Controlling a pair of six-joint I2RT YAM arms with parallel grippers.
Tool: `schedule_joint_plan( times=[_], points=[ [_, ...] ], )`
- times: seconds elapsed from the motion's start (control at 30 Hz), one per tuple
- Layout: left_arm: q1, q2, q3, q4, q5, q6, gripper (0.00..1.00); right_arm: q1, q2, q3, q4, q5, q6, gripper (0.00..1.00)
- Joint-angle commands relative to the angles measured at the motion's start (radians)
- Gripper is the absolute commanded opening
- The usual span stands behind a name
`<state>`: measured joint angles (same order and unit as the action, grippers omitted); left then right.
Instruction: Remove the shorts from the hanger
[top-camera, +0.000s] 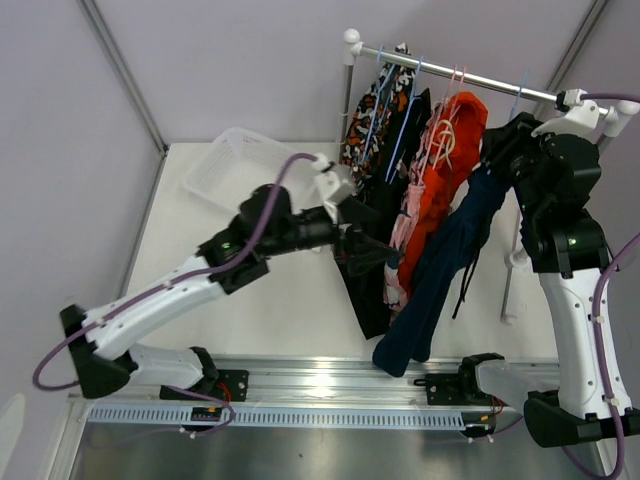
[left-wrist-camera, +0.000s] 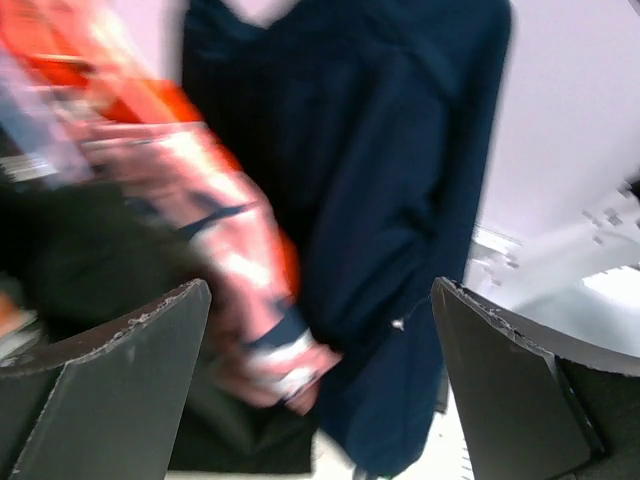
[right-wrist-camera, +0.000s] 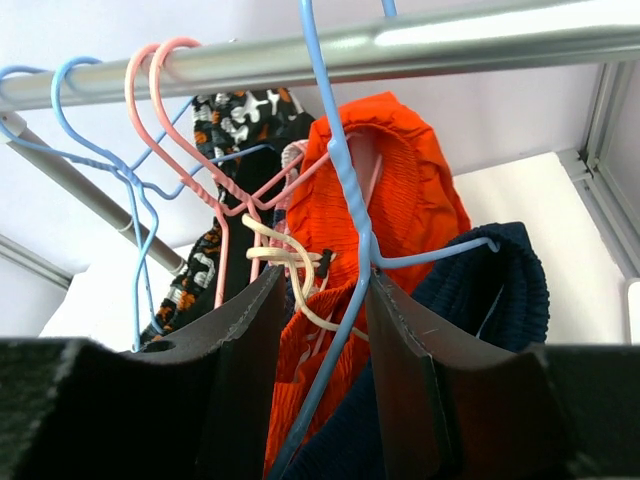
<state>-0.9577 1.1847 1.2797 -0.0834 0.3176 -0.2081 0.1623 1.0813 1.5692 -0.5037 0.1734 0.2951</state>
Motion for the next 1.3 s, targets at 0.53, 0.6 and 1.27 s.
schedule_joint_plan(
  times=[0.53,0.6,1.27],
  points=[
    [-0.147,0.349,0.182,0.214,0.115,-0.008,0.99,0.005,0.009,-0.095,0.088,-0.029,0.050,0.00],
    [-0.162,0.325,0.188,0.198,0.104,0.002,0.99,0.006,0.014,-0.109,0.091,-0.026,0.053,0.00],
    [-0.243,0.363,0.138,0.185,-0.086,0.030,0.51,0.005,0.014,-0.103,0.099,-0.012,0.055,0.00]
  ],
)
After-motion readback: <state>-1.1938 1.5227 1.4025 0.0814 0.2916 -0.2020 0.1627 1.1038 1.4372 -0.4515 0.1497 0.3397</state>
